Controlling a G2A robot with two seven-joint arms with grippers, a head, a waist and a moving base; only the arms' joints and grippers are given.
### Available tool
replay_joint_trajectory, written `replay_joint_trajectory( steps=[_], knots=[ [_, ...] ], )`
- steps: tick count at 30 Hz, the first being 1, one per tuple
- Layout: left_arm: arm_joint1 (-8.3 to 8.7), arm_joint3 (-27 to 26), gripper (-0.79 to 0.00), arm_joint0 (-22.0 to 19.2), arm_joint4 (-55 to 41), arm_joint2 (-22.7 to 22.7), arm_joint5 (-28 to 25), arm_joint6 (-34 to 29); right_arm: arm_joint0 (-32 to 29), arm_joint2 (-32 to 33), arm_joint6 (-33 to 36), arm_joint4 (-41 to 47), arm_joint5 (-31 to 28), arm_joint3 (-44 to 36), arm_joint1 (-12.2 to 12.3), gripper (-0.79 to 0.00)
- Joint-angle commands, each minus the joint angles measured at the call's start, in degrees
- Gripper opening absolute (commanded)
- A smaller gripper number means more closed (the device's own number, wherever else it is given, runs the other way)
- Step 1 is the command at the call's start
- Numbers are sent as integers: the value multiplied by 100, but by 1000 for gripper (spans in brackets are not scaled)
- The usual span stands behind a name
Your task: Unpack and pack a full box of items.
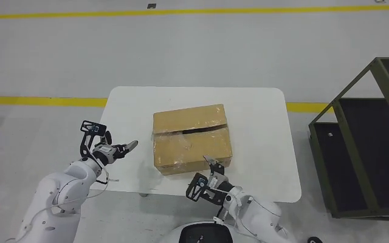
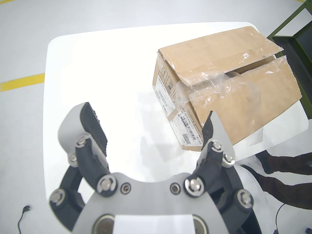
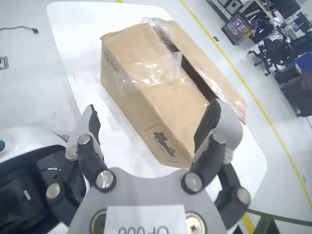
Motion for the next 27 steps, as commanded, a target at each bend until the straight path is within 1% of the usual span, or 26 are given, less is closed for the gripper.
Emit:
replay_joint_trajectory(
  steps=[1,4,5,9,13,20,21,22,24,25,27],
  knots=[
    [0,0,0,0,0,0,0,0,44,-212,-95,-653,213,231,2,0],
    [0,0,0,0,0,0,0,0,140,-492,-174,-1364,729,534,-27,0],
    [0,0,0,0,0,0,0,0,219,-624,-162,-1793,864,607,-34,0],
    [0,0,0,0,0,0,0,0,436,-1006,-43,-2423,1374,917,-118,0],
    [0,0,0,0,0,0,0,0,747,-1354,154,-2929,1400,1240,-213,0],
    [0,0,0,0,0,0,0,0,1264,-1693,151,-3151,1443,1956,-389,0],
    [0,0,0,0,0,0,0,0,1311,-1713,150,-3151,1466,2017,-410,-135],
    [0,0,0,0,0,0,0,0,1347,-1730,149,-3146,1488,2069,-429,-219],
    [0,0,0,0,0,0,0,0,1399,-1761,135,-3173,1501,2127,-455,-240],
    [0,0,0,0,0,0,0,0,1431,-1784,129,-3214,1501,2160,-472,-388],
    [0,0,0,0,0,0,0,0,1451,-1814,124,-3241,1506,2177,-497,-416]
  ],
)
